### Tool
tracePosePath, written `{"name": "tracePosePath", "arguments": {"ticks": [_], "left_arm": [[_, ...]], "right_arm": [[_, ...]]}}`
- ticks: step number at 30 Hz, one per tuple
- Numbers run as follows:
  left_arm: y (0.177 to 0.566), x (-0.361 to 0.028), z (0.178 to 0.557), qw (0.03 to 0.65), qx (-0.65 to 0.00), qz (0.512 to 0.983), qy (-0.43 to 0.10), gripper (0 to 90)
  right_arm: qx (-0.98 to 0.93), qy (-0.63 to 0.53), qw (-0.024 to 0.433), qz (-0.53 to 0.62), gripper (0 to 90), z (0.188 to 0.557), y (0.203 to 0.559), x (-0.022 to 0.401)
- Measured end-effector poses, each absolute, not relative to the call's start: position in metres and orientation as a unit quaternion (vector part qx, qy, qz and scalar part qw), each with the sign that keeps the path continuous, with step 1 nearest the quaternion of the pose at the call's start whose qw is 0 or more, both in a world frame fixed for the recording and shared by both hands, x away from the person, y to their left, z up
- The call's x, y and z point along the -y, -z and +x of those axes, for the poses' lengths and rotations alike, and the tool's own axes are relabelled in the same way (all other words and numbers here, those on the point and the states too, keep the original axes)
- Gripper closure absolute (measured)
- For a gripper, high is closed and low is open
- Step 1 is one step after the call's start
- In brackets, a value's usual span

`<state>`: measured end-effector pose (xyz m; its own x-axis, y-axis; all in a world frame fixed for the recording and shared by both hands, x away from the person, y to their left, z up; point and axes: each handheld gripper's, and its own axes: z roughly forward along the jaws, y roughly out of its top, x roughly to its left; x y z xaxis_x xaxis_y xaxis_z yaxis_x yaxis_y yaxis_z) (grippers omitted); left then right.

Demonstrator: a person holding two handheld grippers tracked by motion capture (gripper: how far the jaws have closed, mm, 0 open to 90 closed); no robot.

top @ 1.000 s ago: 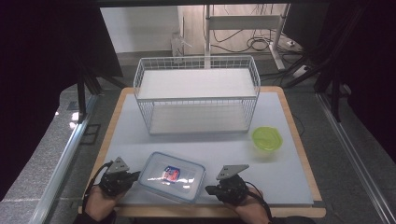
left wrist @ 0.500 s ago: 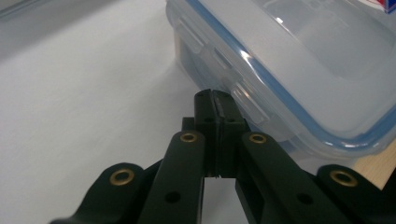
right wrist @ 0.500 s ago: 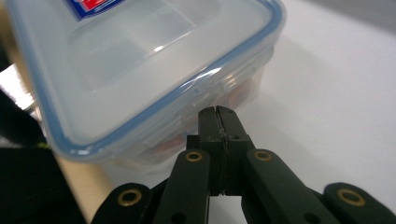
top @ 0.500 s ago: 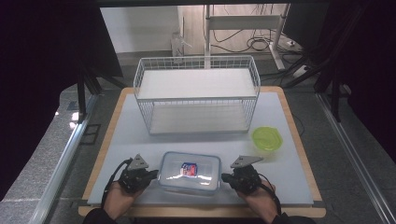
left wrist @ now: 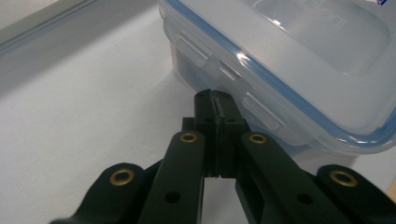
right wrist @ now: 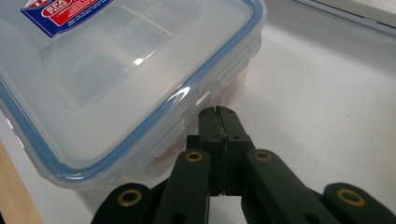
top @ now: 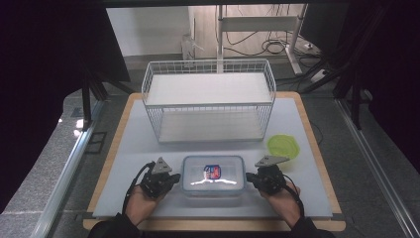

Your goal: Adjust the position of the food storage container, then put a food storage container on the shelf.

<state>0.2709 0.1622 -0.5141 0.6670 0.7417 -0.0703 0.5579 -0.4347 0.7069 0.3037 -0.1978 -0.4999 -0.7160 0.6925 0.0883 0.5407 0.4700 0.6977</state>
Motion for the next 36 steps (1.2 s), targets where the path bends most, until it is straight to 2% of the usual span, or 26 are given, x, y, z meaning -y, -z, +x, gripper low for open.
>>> {"name": "tracePosePath", "arguments": {"ticks": [1,6,8,13,15,18,22,26,32,33,34,36], "left_arm": [[0.514,-0.163,0.271,0.365,-0.385,0.838,-0.127,89.7],[0.511,-0.170,0.266,0.366,-0.371,0.841,-0.145,77.5],[0.508,-0.177,0.262,0.363,-0.367,0.840,-0.166,67.3],[0.506,-0.187,0.254,0.366,-0.361,0.838,-0.186,48.0],[0.506,-0.189,0.252,0.366,-0.359,0.838,-0.188,44.8],[0.508,-0.196,0.246,0.378,-0.348,0.838,-0.182,29.9],[0.510,-0.200,0.242,0.384,-0.340,0.840,-0.176,17.5],[0.512,-0.203,0.241,0.386,-0.338,0.844,-0.157,10.0],[0.513,-0.205,0.242,0.404,-0.341,0.834,-0.158,5.2],[0.513,-0.204,0.243,0.409,-0.341,0.830,-0.163,3.3],[0.513,-0.204,0.243,0.409,-0.341,0.830,-0.163,3.2],[0.514,-0.204,0.245,0.415,-0.341,0.827,-0.166,2.0]], "right_arm": [[-0.852,-0.366,0.102,0.361,90.0,0.304,0.500,0.198],[-0.859,-0.360,0.112,0.347,88.4,0.303,0.498,0.198],[-0.863,-0.353,0.131,0.336,82.2,0.300,0.495,0.200],[-0.861,-0.358,0.136,0.335,69.8,0.299,0.491,0.206],[-0.860,-0.360,0.137,0.335,67.2,0.298,0.490,0.207],[-0.858,-0.363,0.135,0.338,59.4,0.297,0.487,0.212],[-0.856,-0.365,0.135,0.339,52.4,0.295,0.487,0.218],[-0.855,-0.370,0.133,0.339,44.4,0.291,0.487,0.223],[-0.855,-0.369,0.126,0.342,36.9,0.291,0.489,0.228],[-0.852,-0.377,0.127,0.340,31.6,0.292,0.488,0.228],[-0.852,-0.377,0.127,0.340,31.6,0.292,0.488,0.228],[-0.850,-0.385,0.130,0.335,24.8,0.292,0.487,0.227]]}}
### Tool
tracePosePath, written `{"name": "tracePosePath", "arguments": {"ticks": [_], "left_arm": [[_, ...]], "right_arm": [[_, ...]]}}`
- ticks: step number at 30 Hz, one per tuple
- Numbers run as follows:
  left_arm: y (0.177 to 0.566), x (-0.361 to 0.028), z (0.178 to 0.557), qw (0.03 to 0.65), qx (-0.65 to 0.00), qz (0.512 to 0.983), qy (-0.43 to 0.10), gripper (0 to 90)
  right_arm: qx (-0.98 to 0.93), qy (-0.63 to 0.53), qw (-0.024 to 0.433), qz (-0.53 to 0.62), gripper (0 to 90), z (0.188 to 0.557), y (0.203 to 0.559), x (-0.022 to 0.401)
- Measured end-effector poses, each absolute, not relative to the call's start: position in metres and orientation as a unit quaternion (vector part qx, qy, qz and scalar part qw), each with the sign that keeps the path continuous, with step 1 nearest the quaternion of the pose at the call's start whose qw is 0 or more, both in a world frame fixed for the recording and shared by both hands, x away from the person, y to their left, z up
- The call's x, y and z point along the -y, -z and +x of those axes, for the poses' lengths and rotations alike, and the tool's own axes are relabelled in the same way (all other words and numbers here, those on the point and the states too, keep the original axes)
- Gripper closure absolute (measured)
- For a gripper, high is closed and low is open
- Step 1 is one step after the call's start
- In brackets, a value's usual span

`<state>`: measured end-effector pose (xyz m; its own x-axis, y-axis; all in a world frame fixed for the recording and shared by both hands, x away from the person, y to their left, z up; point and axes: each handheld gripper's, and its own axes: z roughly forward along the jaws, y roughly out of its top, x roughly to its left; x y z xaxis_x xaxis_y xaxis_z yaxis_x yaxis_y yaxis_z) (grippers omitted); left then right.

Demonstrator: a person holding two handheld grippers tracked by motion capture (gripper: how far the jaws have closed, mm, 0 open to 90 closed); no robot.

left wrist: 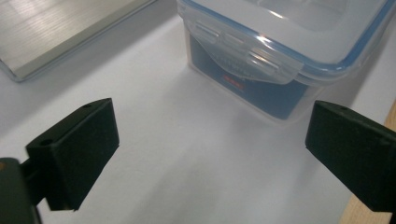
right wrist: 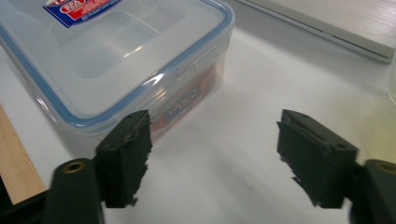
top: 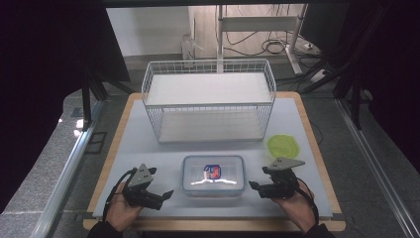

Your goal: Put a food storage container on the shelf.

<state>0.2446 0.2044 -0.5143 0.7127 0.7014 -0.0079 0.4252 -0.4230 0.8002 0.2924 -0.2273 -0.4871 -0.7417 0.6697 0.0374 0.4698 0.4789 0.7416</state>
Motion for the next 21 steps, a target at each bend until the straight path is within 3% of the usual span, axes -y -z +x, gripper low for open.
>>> {"name": "tracePosePath", "arguments": {"ticks": [13,21], "left_arm": [[0.504,-0.200,0.245,0.414,-0.340,0.832,-0.144,3.1],[0.493,-0.187,0.253,0.428,-0.331,0.833,-0.116,2.6]], "right_arm": [[-0.842,-0.415,0.111,0.327,7.9,0.294,0.483,0.225],[-0.846,-0.418,0.096,0.318,6.3,0.294,0.480,0.215]]}}
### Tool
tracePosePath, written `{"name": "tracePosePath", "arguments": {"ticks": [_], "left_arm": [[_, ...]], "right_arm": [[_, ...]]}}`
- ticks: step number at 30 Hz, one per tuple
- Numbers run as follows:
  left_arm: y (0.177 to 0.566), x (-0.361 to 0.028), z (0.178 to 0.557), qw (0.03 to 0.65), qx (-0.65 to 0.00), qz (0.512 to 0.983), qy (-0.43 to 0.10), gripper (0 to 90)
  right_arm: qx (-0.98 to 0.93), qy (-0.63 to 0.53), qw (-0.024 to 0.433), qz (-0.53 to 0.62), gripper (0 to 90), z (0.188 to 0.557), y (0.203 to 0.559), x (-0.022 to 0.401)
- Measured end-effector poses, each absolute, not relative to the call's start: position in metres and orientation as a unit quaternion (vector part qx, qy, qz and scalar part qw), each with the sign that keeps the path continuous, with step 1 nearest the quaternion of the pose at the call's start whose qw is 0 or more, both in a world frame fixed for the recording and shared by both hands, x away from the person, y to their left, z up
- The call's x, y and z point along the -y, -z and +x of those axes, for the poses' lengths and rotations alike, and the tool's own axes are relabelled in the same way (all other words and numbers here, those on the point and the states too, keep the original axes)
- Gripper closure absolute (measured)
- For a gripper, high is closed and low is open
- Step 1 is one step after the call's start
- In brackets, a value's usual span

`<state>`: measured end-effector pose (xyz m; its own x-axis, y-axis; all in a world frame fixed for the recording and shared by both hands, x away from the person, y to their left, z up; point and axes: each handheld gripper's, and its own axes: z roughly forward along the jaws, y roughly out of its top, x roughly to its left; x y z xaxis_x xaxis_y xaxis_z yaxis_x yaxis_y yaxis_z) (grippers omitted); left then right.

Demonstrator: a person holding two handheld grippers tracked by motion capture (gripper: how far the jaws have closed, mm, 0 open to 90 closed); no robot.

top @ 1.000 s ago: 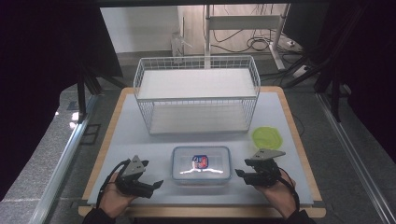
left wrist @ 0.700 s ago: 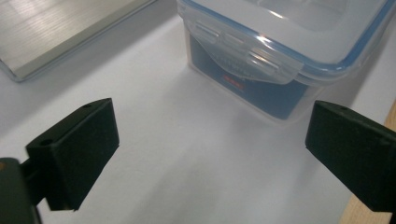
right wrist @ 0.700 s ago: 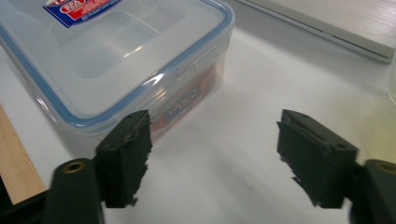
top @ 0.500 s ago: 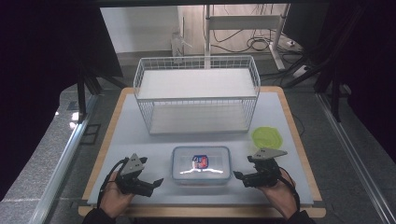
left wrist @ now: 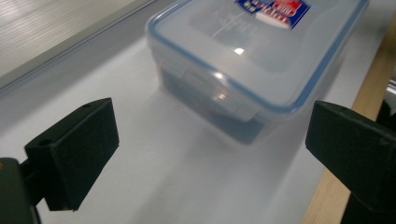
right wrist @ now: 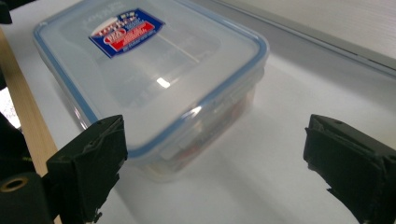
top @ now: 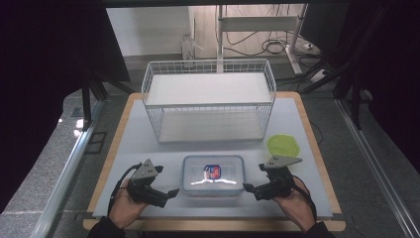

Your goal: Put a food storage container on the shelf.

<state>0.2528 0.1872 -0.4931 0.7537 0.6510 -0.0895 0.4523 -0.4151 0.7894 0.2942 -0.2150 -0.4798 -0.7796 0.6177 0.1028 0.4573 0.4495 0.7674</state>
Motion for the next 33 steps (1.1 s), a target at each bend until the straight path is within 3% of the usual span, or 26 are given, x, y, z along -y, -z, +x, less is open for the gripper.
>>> {"name": "tracePosePath", "arguments": {"ticks": [13,21,25,33], "left_arm": [[0.502,-0.175,0.287,0.454,-0.342,0.822,-0.030,2.0],[0.513,-0.161,0.301,0.451,-0.335,0.827,0.028,1.0],[0.523,-0.164,0.308,0.467,-0.343,0.811,0.082,3.0],[0.520,-0.166,0.302,0.459,-0.351,0.811,0.092,8.6]], "right_arm": [[-0.845,-0.412,0.036,0.338,2.5,0.312,0.484,0.194],[-0.846,-0.407,-0.033,0.343,3.2,0.324,0.494,0.184],[-0.835,-0.409,-0.067,0.362,2.3,0.332,0.500,0.181],[-0.829,-0.407,-0.079,0.375,15.3,0.326,0.495,0.188]]}}
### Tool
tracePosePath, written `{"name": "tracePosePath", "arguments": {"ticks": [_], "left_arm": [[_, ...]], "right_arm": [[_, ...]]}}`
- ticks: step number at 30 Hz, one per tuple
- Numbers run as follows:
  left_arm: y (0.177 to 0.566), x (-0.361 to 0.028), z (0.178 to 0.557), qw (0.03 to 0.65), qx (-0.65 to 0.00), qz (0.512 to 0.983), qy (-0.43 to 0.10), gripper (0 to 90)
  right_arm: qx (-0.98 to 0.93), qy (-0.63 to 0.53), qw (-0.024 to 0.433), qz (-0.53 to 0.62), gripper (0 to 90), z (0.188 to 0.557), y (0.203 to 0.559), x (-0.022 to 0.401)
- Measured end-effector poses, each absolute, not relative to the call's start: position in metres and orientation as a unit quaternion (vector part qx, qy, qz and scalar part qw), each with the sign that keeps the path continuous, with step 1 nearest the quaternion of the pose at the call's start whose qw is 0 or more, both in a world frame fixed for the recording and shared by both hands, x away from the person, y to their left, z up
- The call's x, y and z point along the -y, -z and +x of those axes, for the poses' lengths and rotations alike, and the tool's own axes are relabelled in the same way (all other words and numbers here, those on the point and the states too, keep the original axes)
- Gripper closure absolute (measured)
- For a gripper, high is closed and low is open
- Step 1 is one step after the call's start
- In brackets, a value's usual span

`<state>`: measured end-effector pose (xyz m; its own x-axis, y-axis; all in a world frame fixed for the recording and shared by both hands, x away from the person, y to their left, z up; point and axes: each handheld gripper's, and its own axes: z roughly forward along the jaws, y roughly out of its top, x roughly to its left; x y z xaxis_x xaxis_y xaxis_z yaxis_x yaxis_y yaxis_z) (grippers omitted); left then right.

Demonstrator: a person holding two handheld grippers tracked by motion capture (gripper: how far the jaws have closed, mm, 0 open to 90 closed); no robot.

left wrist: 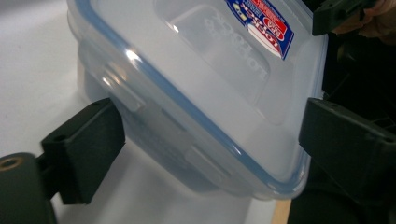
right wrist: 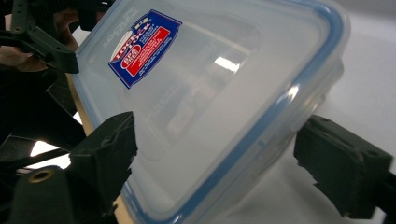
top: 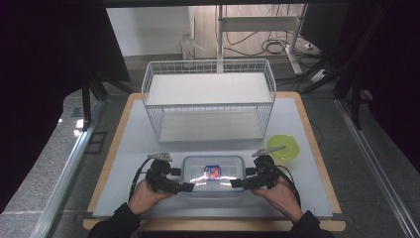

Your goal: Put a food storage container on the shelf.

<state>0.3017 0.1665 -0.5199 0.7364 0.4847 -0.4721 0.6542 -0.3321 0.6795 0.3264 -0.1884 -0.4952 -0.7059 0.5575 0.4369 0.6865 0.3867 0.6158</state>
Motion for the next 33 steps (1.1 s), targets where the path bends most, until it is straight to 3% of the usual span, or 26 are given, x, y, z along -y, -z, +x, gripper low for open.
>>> {"name": "tracePosePath", "arguments": {"ticks": [6,11,18,24,33], "left_arm": [[0.517,-0.169,0.291,0.456,-0.351,0.813,0.088,15.3],[0.516,-0.179,0.280,0.483,-0.367,0.790,0.086,32.2],[0.515,-0.188,0.279,0.516,-0.392,0.756,0.094,46.6],[0.509,-0.190,0.278,0.522,-0.394,0.753,0.072,52.0],[0.504,-0.187,0.280,0.519,-0.390,0.758,0.054,52.4]], "right_arm": [[0.821,0.415,0.095,-0.380,25.1,0.318,0.494,0.197],[0.799,0.440,0.107,-0.394,40.6,0.311,0.492,0.208],[0.789,0.451,0.105,-0.404,48.9,0.307,0.489,0.211],[0.781,0.464,0.088,-0.409,54.0,0.302,0.485,0.210],[0.781,0.475,0.059,-0.400,53.9,0.301,0.481,0.210]]}}
